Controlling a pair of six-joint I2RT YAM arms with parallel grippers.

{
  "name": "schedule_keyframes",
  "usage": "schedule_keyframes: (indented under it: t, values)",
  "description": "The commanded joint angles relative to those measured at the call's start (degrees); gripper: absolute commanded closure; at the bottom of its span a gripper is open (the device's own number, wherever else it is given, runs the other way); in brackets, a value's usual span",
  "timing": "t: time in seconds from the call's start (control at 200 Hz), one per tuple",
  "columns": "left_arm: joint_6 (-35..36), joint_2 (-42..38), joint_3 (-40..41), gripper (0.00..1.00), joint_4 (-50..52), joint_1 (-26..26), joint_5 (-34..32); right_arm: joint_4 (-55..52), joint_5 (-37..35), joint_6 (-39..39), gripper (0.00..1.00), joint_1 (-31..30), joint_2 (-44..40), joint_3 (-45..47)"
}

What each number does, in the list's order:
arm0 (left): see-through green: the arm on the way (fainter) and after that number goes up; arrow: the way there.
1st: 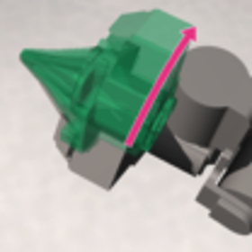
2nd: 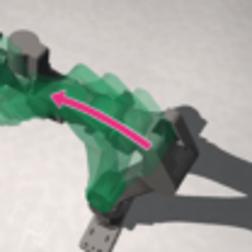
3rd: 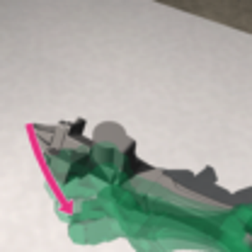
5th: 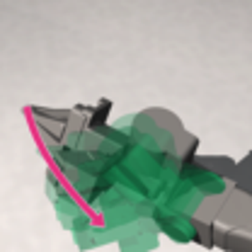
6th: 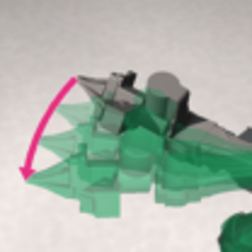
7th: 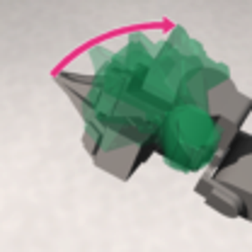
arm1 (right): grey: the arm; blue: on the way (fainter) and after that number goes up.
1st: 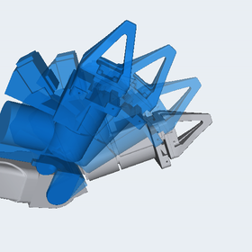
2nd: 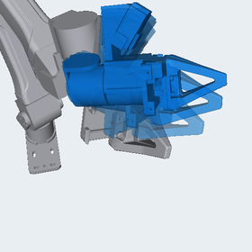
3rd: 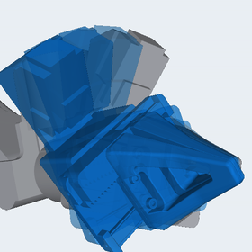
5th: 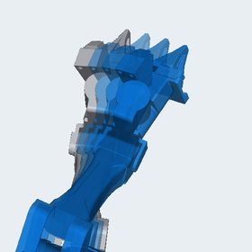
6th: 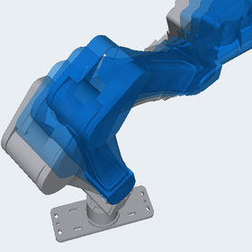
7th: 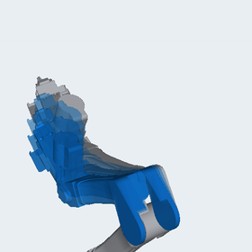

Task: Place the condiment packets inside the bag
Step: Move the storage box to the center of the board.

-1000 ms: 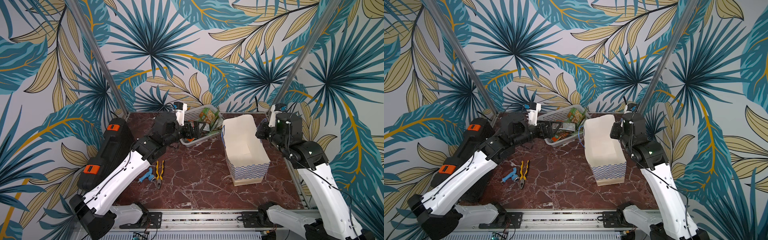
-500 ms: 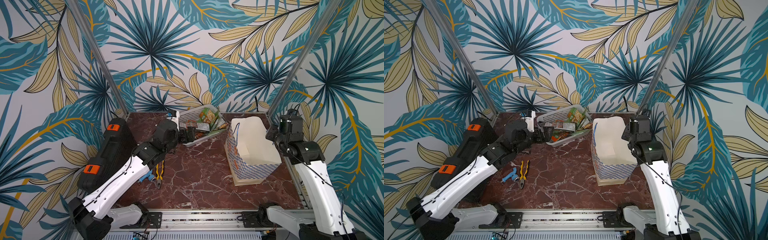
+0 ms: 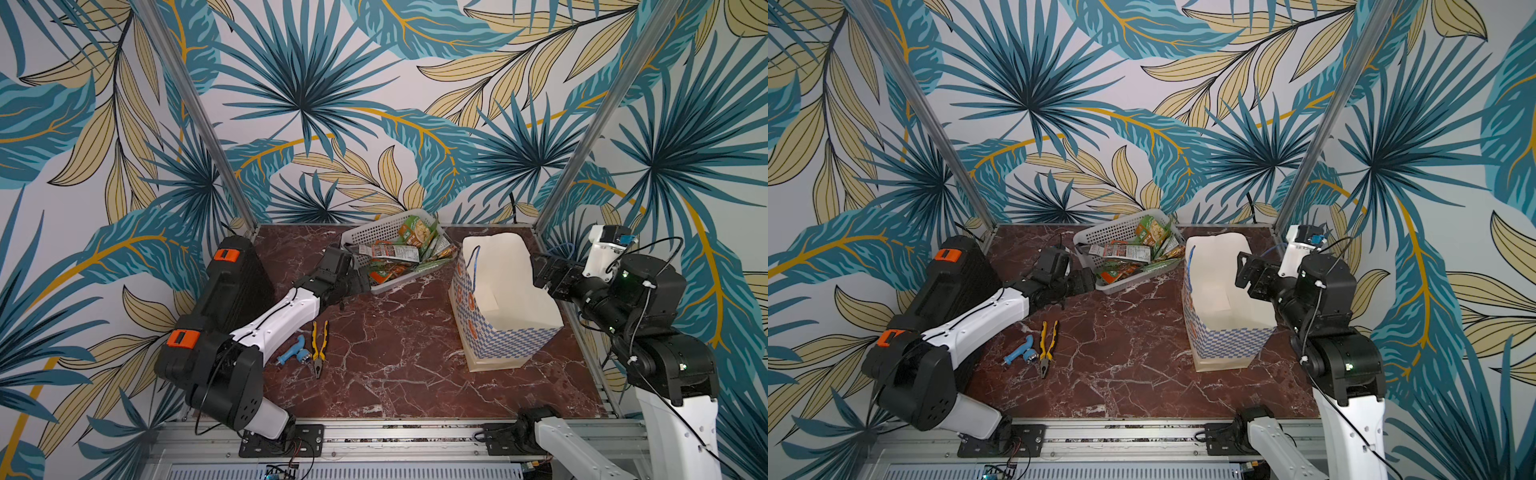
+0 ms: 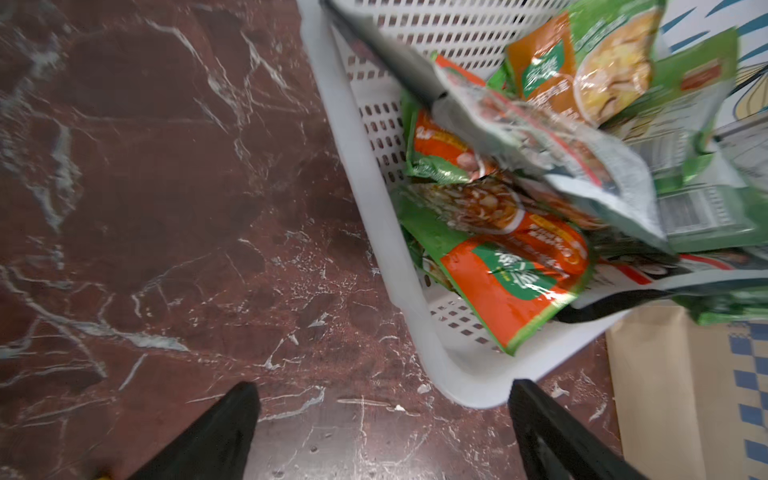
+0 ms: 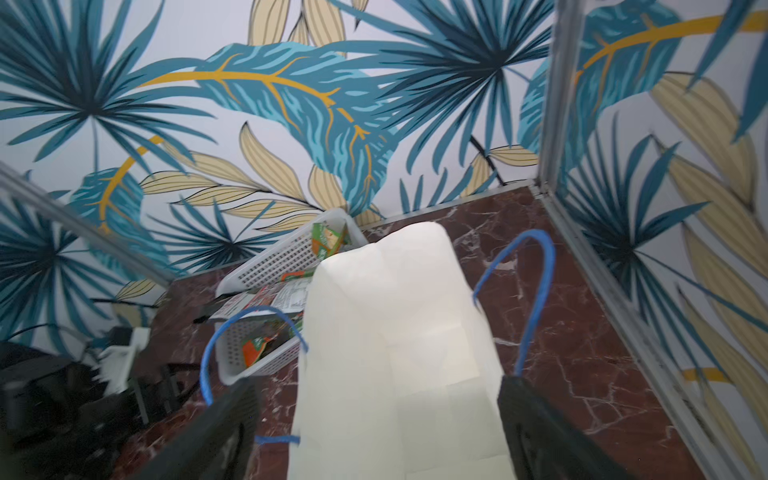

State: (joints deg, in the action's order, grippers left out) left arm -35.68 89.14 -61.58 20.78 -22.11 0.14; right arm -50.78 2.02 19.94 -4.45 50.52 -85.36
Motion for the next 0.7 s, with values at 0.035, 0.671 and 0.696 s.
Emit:
schedule_keyframes:
  t: [0.035, 0.671, 0.696]
  values:
    - [-1.37, 6.56, -6.23, 0.10, -1.89, 0.75, 6.94, 1.29, 16.01, 0.00, 0.06, -0.47, -0.13, 4.48]
    - [-7.65, 1.56, -0.73, 0.86, 5.06, 4.17, -5.85, -1.53, 15.59, -3.94, 0.07, -3.37, -0.32, 7.42]
    - [-7.44, 0.75, 0.18, 0.86, 5.59, 4.51, -5.85, -1.65, 14.85, -3.89, 0.06, -3.37, -0.34, 7.07]
